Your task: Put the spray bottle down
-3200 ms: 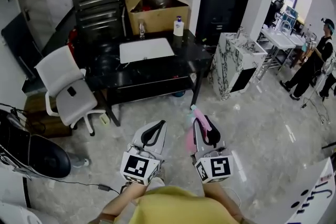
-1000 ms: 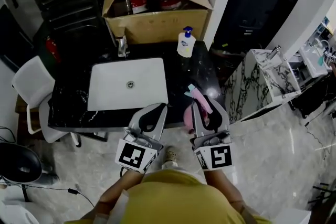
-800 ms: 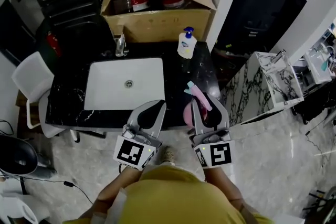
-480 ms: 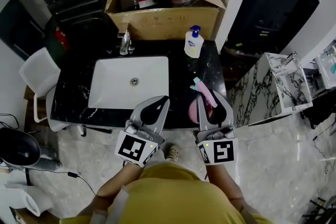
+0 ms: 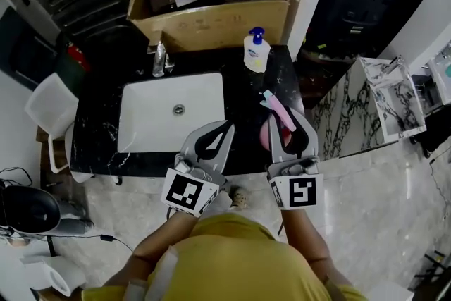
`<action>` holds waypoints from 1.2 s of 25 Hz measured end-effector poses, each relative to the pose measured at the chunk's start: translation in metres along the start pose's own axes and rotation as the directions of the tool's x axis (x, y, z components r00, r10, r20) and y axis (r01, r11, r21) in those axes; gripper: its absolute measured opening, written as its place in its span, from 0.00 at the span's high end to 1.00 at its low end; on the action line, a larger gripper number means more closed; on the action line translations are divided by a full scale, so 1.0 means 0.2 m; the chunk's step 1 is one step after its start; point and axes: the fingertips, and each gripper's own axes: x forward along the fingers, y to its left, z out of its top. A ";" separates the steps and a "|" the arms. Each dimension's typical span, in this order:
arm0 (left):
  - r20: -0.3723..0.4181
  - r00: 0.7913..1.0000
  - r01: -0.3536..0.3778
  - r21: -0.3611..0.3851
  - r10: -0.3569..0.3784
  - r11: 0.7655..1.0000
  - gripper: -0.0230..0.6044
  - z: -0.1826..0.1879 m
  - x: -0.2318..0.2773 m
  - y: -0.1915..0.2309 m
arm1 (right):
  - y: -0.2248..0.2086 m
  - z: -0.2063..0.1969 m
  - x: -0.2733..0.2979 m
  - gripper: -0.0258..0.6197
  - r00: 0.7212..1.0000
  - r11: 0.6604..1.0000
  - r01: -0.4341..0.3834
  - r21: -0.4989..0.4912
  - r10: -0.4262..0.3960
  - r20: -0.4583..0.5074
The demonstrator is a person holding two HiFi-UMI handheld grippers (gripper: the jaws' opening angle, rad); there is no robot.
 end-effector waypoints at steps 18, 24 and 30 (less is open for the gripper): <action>-0.011 0.999 0.051 -0.008 -0.052 0.999 0.96 -0.14 0.36 0.31 | -0.11 -0.26 0.49 0.80 0.999 1.000 0.006 0.002 -0.005 -0.053; -0.033 0.998 0.045 -0.024 -0.046 0.999 0.96 -0.21 0.45 0.42 | -0.10 -0.36 0.70 0.80 0.999 1.000 -0.020 0.021 0.021 -0.043; -0.042 0.998 0.042 -0.044 -0.044 0.998 0.96 -0.26 0.54 0.51 | -0.10 -0.44 0.85 0.80 0.998 0.999 -0.047 0.024 0.047 -0.037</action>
